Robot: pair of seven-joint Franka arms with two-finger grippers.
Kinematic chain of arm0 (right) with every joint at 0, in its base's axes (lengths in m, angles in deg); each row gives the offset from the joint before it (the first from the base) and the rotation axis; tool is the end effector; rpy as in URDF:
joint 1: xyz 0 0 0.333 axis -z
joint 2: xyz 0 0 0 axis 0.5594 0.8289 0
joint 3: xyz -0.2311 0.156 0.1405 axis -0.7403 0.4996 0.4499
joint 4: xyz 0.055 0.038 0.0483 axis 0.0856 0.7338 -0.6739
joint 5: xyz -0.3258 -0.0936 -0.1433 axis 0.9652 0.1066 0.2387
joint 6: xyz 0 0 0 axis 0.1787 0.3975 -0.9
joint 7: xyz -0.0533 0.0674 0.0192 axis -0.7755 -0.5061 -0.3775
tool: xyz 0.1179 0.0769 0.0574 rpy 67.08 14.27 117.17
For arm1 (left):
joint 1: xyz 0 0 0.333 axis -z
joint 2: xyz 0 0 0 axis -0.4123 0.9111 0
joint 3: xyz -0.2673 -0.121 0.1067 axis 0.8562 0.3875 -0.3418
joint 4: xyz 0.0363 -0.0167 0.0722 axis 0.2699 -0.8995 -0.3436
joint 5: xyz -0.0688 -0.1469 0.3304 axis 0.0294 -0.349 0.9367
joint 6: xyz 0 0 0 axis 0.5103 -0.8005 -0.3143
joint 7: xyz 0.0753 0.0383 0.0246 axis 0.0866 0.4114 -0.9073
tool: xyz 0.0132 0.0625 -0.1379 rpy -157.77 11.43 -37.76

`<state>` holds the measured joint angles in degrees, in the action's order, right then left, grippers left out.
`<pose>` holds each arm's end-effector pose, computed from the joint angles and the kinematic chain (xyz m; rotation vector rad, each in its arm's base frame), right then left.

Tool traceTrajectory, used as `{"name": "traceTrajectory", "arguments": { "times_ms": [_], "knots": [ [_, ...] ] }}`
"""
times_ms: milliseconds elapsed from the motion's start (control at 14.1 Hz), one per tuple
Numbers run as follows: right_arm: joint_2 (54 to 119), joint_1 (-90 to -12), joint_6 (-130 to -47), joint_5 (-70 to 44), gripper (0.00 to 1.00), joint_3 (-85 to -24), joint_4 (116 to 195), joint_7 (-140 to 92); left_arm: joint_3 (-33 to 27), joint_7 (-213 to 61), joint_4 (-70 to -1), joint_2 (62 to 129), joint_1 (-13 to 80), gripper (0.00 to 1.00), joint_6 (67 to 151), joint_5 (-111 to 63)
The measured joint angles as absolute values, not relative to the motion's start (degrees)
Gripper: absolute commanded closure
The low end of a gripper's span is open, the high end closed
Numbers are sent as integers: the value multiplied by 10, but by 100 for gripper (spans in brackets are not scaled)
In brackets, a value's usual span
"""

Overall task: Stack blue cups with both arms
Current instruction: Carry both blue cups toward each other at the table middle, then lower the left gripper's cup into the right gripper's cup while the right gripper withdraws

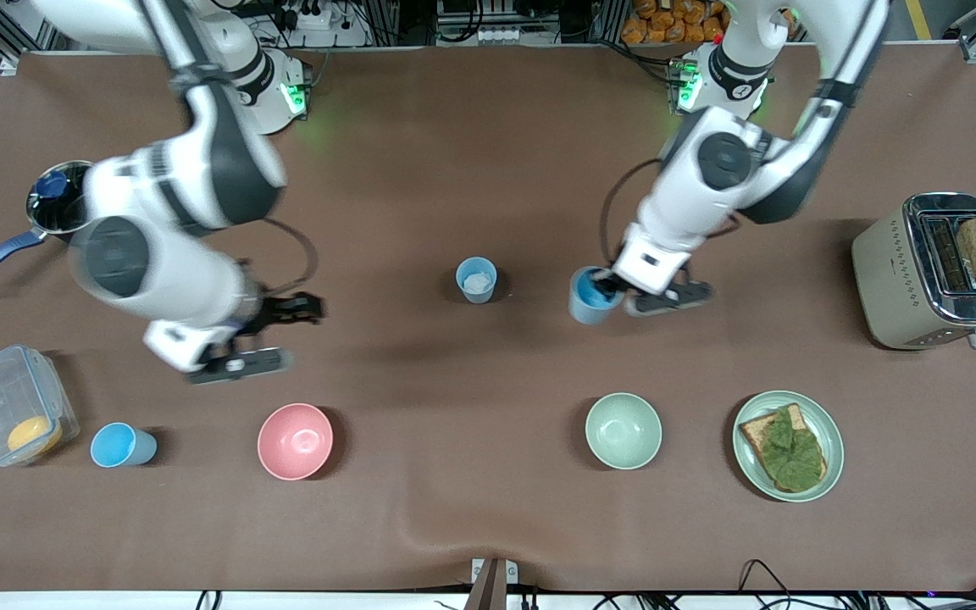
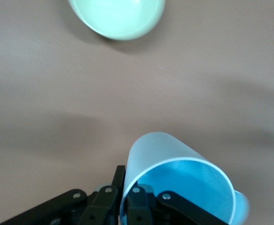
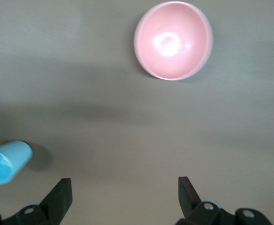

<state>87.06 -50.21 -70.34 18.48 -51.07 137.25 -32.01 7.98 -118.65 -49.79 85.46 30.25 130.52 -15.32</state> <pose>0.6134 0.1715 0.4126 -3.0620 -0.2741 0.2183 0.4954 -0.3406 0.3289 2.8937 0.3899 0.0674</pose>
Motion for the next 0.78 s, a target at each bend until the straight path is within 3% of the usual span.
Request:
{"name": "traceTrajectory", "arguments": {
  "times_ms": [569, 782],
  "knots": [
    [814, -384, -639, 187, 0, -511, 1379, -153, 76, -1396, -395, 977, 447, 100, 1296, -51],
    [744, -383, -641, 204, 0, -507, 1452, -153, 76, -1398, -381, 998, 453, 100, 1295, -45]
  ]
}}
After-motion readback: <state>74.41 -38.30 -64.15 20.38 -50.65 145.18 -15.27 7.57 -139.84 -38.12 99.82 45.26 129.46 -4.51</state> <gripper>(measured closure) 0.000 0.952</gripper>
